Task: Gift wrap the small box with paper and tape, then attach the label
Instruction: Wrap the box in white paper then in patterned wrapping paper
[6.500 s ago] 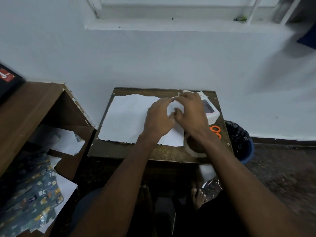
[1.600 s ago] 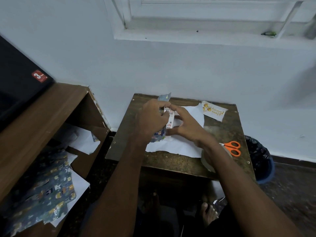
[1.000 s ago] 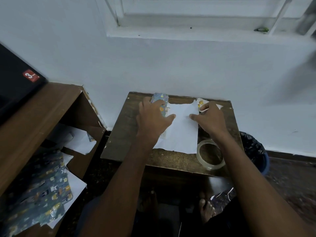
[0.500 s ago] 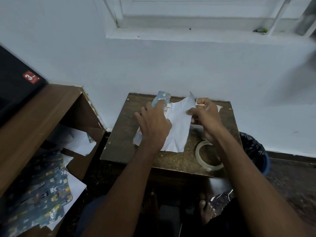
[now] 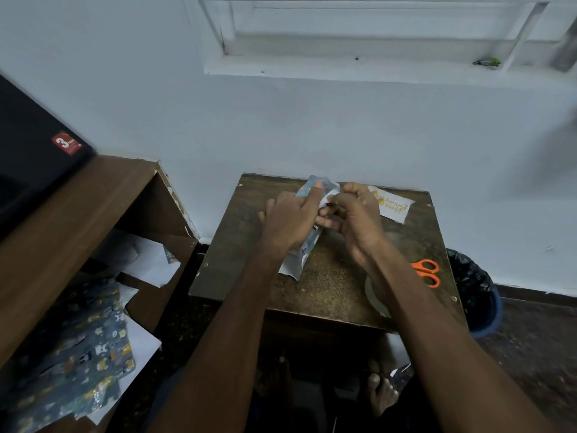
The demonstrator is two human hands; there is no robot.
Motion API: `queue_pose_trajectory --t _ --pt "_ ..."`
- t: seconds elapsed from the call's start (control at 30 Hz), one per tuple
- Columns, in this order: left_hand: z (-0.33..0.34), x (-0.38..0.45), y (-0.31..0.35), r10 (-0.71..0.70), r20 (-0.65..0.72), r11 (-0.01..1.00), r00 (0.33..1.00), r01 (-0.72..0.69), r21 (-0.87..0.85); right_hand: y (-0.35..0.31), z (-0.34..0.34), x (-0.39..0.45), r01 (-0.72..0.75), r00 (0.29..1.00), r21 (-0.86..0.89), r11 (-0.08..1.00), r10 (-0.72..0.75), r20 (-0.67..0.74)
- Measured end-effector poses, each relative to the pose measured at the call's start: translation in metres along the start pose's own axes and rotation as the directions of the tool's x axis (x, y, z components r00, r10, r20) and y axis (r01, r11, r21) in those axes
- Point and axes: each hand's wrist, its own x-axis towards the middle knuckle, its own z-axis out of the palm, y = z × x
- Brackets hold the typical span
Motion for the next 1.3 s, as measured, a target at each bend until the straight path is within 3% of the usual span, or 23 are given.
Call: queue_pose_trajectory --t 0.2,0.3,0.37,0.43,0.53,0.6,0.77,0.97,1.17,1.3 --pt "-0.003 0.016 -0.021 0.062 0.091 0.989 0.994 -0.049 -0.139 0.012 0.004 0.005 -0.021 0.999 -0.047 0.999 0.022 0.038" --pt "-0.008 0.014 -0.024 0.043 0.044 0.973 0.998 -0.032 -0.228 0.011 0.002 0.007 -0.027 0.997 -0.036 0.999 0.03 0.069" --pt "-0.01 0.013 -0.026 0.066 0.001 0.978 0.998 -0.065 -0.201 0.011 0.0 0.007 0.012 0.997 -0.071 0.997 -0.007 0.07" --pt "-0.01 0.013 -0.028 0.126 -0.038 0.983 0.991 -0.129 -0.127 0.013 -0.006 0.008 0.082 0.997 -0.193 0.978 -0.083 0.004" --pt "-0.008 0.018 -0.034 0.122 -0.078 0.984 0.989 -0.132 -0.123 0.019 -0.014 0.011 0.173 0.96 -0.538 0.825 -0.263 -0.095" --pt "-0.006 0.019 -0.035 0.107 -0.103 0.984 0.989 -0.12 -0.133 0.018 -0.018 0.01 0.17 0.952 -0.627 0.76 -0.292 -0.096" --pt "-0.005 0.024 -0.04 0.108 -0.125 0.977 0.986 -0.129 -0.17 0.018 -0.017 0.008 0.109 0.983 -0.544 0.832 -0.17 -0.063" --pt "-0.018 0.023 -0.04 0.189 -0.062 0.967 0.98 -0.197 -0.164 0.011 -0.018 0.006 0.092 0.984 -0.508 0.857 -0.156 -0.085" --pt "-0.017 0.022 -0.038 0.311 -0.018 0.949 0.95 -0.31 0.058 0.01 -0.029 0.004 0.109 0.981 -0.585 0.804 -0.182 -0.067" --pt "-0.018 0.015 -0.027 0.31 0.157 0.931 0.938 -0.333 0.149 0.009 -0.036 0.003 0.074 0.979 -0.586 0.807 -0.169 -0.11"
